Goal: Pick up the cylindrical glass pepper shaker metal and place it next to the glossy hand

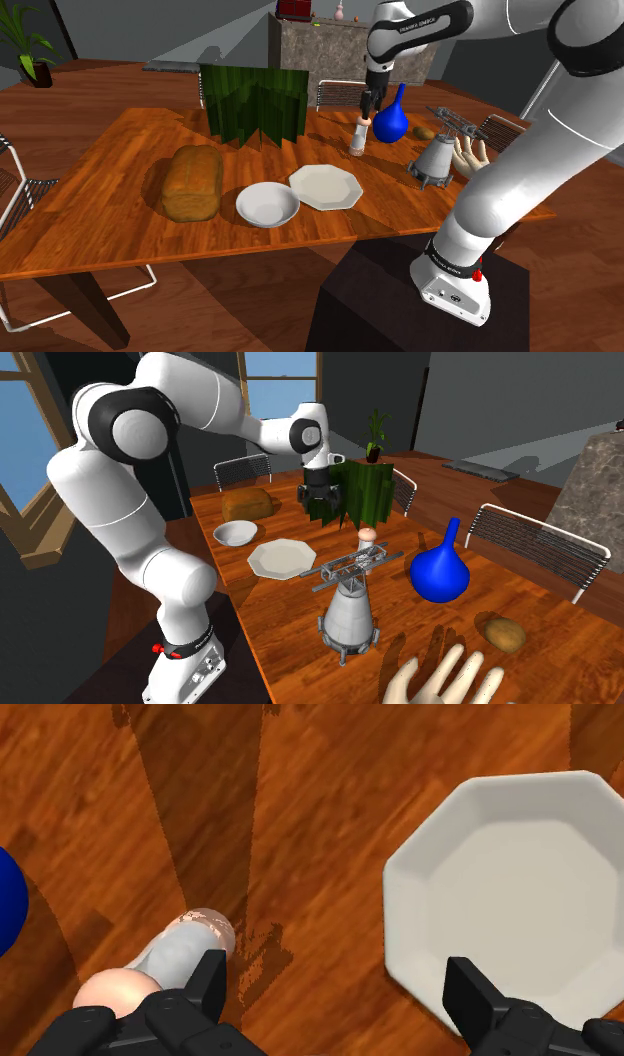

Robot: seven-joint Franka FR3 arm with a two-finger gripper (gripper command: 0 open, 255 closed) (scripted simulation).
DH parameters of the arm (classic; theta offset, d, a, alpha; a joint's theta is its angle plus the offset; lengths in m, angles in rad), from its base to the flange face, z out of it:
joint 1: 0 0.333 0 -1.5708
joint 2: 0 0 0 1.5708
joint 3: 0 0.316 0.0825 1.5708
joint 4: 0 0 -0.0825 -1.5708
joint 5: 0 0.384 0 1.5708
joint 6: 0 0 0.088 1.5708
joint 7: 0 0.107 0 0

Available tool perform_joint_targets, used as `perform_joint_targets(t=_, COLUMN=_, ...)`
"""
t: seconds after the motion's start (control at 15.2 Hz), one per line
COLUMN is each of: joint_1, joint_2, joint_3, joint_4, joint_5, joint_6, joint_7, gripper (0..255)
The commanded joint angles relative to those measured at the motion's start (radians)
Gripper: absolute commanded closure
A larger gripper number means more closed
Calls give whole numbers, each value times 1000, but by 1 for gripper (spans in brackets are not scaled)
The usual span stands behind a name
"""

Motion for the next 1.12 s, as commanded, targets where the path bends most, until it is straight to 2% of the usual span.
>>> perform_joint_targets(t=0.0, joint_1=-10, joint_2=70, joint_3=-28, joint_4=47, joint_5=12, joint_6=35, joint_7=-33, gripper=0)
perform_joint_targets(t=0.33, joint_1=-41, joint_2=238, joint_3=-82, joint_4=156, joint_5=65, joint_6=112, joint_7=-109, gripper=0)
perform_joint_targets(t=0.73, joint_1=-101, joint_2=449, joint_3=-115, joint_4=325, joint_5=162, joint_6=168, joint_7=-207, gripper=0)
perform_joint_targets(t=1.06, joint_1=-111, joint_2=481, joint_3=-113, joint_4=297, joint_5=176, joint_6=227, joint_7=-216, gripper=0)
